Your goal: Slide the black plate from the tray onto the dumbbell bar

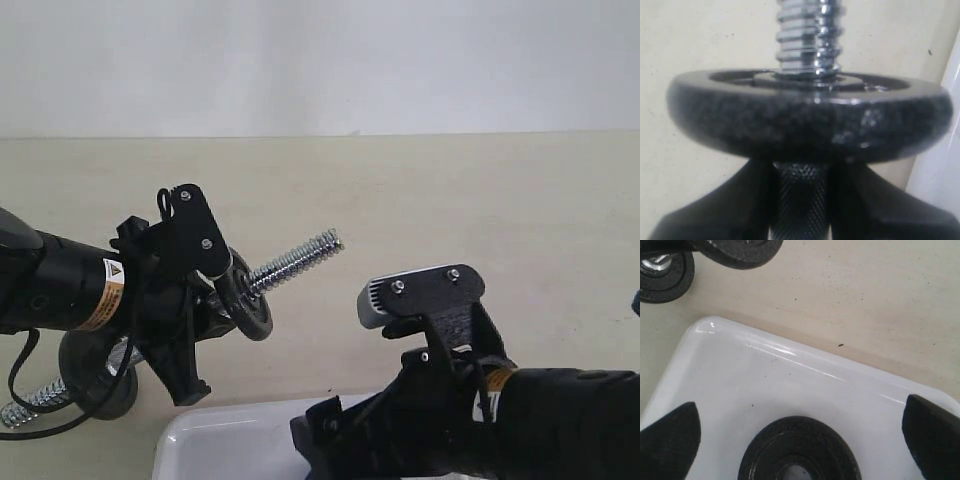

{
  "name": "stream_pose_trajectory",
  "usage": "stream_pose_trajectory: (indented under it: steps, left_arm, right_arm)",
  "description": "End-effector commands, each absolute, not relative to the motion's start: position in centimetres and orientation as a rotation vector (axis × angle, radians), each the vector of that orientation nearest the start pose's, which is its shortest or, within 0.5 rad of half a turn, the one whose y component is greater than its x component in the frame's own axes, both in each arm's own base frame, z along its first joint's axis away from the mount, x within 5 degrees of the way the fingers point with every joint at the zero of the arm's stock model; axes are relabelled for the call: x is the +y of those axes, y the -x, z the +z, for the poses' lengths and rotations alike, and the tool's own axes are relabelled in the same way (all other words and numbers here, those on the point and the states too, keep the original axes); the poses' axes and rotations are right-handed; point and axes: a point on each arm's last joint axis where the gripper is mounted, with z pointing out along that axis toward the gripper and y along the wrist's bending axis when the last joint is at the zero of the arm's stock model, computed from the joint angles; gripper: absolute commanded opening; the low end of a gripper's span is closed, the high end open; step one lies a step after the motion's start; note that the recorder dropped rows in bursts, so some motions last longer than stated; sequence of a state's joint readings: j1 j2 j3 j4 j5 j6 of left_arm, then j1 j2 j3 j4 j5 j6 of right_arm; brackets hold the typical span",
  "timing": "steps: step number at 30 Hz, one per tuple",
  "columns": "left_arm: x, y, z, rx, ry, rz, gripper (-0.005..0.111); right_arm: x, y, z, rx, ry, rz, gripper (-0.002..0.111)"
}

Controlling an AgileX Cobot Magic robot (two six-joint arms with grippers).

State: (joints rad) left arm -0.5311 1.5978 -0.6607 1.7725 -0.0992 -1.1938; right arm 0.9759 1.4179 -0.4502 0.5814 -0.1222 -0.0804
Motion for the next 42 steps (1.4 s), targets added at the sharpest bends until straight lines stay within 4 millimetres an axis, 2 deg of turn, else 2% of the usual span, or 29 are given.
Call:
stream_pose_trajectory:
  steps: [1, 5, 11, 14, 28, 42]
  left_arm:
    - [-15.3, -24.8, 18.2, 2.013, -1.225, -0.087, 0.004]
    - [-15.3, -24.8, 18.2, 2.013, -1.225, -0.087, 0.004]
    - [-15.3, -24.8, 18.2, 2.012, -1.226, -0.086, 0.004]
    - [-15.3, -24.8, 18.2, 2.012, -1.226, -0.086, 0.004]
    - [-15.3, -24.8, 18.2, 2.012, -1.226, -0.086, 0.004]
    - [-15.3, -24.9, 18.2, 2.013, -1.224, -0.083, 0.004]
  right_arm:
    - [19.2, -13.8, 16.8, 2.354, 0.516, 0.638, 0.105]
    - [19.0, -13.2, 16.3, 2.485, 0.427, 0.678, 0.105]
    - [18.7, -12.0, 15.5, 2.644, 0.445, 0.672, 0.105]
    - [18.7, -11.8, 15.5, 2.692, 0.375, 0.696, 0.105]
    - [18.9, -11.8, 15.6, 2.697, 0.362, 0.710, 0.105]
    - [19.0, -12.3, 15.9, 2.648, 0.279, 0.733, 0.105]
